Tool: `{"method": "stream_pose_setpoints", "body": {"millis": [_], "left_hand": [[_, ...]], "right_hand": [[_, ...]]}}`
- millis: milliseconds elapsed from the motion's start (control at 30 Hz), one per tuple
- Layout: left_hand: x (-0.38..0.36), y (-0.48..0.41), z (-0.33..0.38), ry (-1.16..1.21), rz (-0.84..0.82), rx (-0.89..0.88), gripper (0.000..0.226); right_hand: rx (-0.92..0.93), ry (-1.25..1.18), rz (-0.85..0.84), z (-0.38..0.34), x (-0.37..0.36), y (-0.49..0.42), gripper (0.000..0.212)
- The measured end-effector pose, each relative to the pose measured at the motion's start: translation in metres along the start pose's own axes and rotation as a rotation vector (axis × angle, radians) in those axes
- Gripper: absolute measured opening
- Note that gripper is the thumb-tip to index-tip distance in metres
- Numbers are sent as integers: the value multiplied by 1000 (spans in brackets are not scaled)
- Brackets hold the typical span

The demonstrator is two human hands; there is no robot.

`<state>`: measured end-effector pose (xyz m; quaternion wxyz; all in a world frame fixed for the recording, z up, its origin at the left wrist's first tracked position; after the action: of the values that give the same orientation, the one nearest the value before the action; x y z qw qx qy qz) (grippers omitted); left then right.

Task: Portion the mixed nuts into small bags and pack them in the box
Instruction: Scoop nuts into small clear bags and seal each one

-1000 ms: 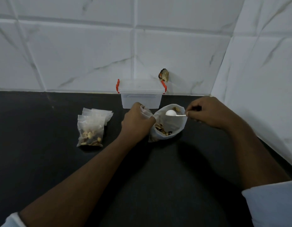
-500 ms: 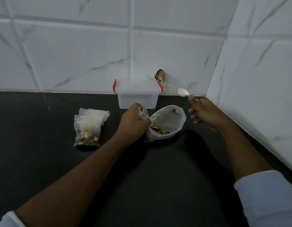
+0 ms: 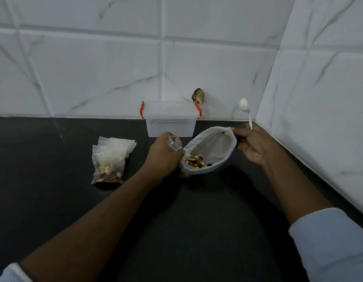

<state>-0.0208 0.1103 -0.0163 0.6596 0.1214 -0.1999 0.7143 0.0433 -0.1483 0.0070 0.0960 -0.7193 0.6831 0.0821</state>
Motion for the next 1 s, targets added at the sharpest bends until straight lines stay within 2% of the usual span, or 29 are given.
{"method": "stream_pose_setpoints", "body": {"millis": [100,167,200,300,667,733,800,867,1000], "left_hand": [[-1,0,-1,10,-2,-1,23],[-1,0,-1,19,-3,-6,21],[0,0,-1,22,-3,-7,21],[0,0,-1,35,-2,-7,20],[1,0,-2,117,15,34,22],[2,0,-1,93,34,32,26],[3,0,0,77,42,30,31],[3,1,1,115,18,38,33],[2,5,3,40,-84,81,43]], "right_hand": [[-32,-22,-12,0,-2,0,9],[-41,16,-9,-1,-2,-1,11],[-40,36,-24,-2,-3,-1,5],[-25,75,-48,-5,-5,2,24],[51,279,15,-7,-10,7,21],[85,466,37,-10,-8,9,20],[131,787,43,-18,-13,16,42],[205,993,-8,-29,-21,27,51],[307,1115,-267,-38,-34,41,24]]}}
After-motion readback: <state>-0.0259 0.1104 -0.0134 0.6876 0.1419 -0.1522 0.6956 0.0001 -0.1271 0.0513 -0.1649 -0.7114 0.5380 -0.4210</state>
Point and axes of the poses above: each hand's wrist, its own y-axis away from the middle knuckle, its own x-axis out of the back of the hand, z = x × y, the point moved 3 cm from there along -y, towards the middle knuckle, and after that the axes turned 5 degrees about -z, right-handed, at the moved point
